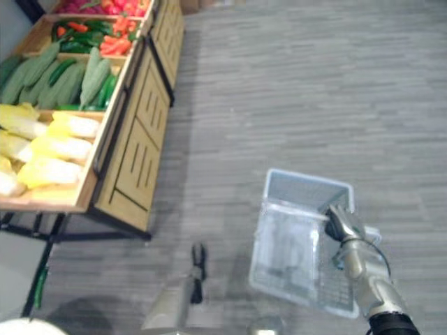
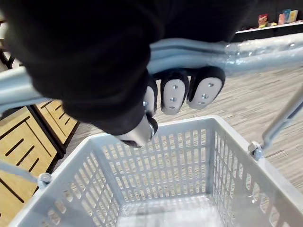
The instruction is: Pick vegetable in the basket
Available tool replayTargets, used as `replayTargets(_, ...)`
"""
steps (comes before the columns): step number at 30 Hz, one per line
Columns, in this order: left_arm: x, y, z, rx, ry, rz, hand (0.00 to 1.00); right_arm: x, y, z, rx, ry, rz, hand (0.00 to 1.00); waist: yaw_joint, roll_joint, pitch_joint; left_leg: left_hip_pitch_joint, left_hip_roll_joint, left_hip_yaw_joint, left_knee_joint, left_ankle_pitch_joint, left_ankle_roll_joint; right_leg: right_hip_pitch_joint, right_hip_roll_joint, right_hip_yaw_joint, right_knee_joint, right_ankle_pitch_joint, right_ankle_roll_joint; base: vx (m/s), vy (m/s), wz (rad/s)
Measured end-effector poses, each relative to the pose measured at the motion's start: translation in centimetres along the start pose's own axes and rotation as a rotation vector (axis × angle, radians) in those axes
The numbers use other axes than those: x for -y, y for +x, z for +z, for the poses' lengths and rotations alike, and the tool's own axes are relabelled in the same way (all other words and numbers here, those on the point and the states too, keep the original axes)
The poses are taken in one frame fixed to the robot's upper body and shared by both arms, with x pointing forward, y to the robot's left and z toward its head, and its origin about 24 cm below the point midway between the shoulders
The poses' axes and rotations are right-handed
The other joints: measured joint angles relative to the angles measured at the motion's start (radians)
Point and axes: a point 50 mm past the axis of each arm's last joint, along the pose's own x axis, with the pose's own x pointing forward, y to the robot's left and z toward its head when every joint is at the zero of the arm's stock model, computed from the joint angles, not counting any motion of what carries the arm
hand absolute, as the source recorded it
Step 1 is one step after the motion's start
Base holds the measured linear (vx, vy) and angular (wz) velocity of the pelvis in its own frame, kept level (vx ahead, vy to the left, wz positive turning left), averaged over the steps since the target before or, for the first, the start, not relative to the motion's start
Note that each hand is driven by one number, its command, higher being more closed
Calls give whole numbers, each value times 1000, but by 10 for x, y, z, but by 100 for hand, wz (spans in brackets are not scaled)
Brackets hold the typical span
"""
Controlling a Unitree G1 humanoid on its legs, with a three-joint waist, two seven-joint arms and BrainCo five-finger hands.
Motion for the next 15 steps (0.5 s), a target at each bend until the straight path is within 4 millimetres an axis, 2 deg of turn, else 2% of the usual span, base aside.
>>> replayTargets(1, -4, 1, 2, 8, 13, 9, 0, -5, -1, 4, 20, 6, 23, 100, 8, -19, -12, 0, -29, 13, 14, -30, 29, -25, -32, 26, 54, 20, -10, 658, 323, 11)
replayTargets(2, -9, 2, 3, 12, 21, 19, 0, -9, -1, 9, 31, 19, 31, 100, 14, -37, -26, 11, -62, 22, 26, -58, 53, -73, -66, 53, 171, 49, 5, 582, 272, 17)
replayTargets(3, -12, 3, 2, 11, 26, 27, 0, -14, -1, 14, 42, 36, 41, 100, 15, -57, -25, 56, -95, 35, 19, -88, 74, -133, -94, 94, 338, 107, 23, 583, 269, 15)
replayTargets(4, -14, 3, 3, 12, 30, 31, 0, -17, -2, 16, 47, 42, 53, 100, 17, -65, -24, 87, -107, 38, 8, -107, 78, -175, -103, 123, 443, 164, 39, 552, 254, 8)
replayTargets(5, -16, 3, 2, 11, 43, 33, 0, -24, -2, 23, 62, 60, 73, 100, 19, -74, -20, 160, -122, 36, -22, -144, 82, -271, -104, 179, 650, 367, 51, 509, 219, -3)
replayTargets(6, -16, 3, 2, 12, 74, 27, 0, -28, -2, 29, 73, 78, 74, 100, 20, -82, -19, 219, -128, 31, -45, -163, 87, -348, -95, 207, 832, 399, 48, 593, 228, 4)
replayTargets(7, -19, 4, 3, 13, 112, 29, 0, -28, 0, 32, 79, 80, 69, 100, 10, -83, -18, 295, -132, 13, -62, -180, 102, -423, -74, 194, 1007, 359, -6, 504, 162, 11)
replayTargets(8, -20, 5, 4, 18, 122, 29, 0, -28, -1, 32, 80, 77, 71, 100, 8, -82, -18, 338, -132, 6, -73, -185, 107, -451, -69, 172, 1060, 329, -35, 514, 118, 38)
replayTargets(9, -20, 5, 7, 25, 128, 30, 0, -29, -2, 32, 79, 75, 74, 100, -2, -83, -19, 413, -132, -19, -108, -188, 112, -496, -66, 112, 1094, 255, -70, 510, 67, 51)
replayTargets(10, -22, 6, 11, 38, 128, 33, 0, -28, -2, 32, 81, 75, 70, 100, -13, -86, -21, 448, -132, -42, -130, -189, 112, -528, -67, 71, 1068, 210, -72, 604, 35, 90)
replayTargets(11, -22, 7, 21, 60, 123, 37, 0, -26, 0, 34, 87, 77, 58, 100, -22, -93, -17, 488, -131, -72, -142, -188, 112, -572, -67, 23, 950, 164, -59, 572, -23, 91)
replayTargets(13, -23, 8, 28, 77, 111, 42, 0, -23, 1, 32, 75, 78, 47, 100, -21, -103, -10, 515, -124, -81, -143, -190, 109, -593, -62, 0, 782, 154, -57, 407, -61, 68)
replayTargets(14, -23, 8, 29, 80, 104, 41, 0, -21, 2, 30, 66, 79, 38, 100, -20, -97, -6, 531, -109, -90, -143, -202, 91, -592, -48, -3, 658, 158, -52, 420, -137, 62)
replayTargets(15, -22, 7, 29, 78, 104, 40, 0, -17, 3, 26, 44, 86, 20, 100, -18, -92, -5, 549, -81, -95, -147, -231, 58, -591, -20, 25, 445, 175, -28, 409, -163, 59)
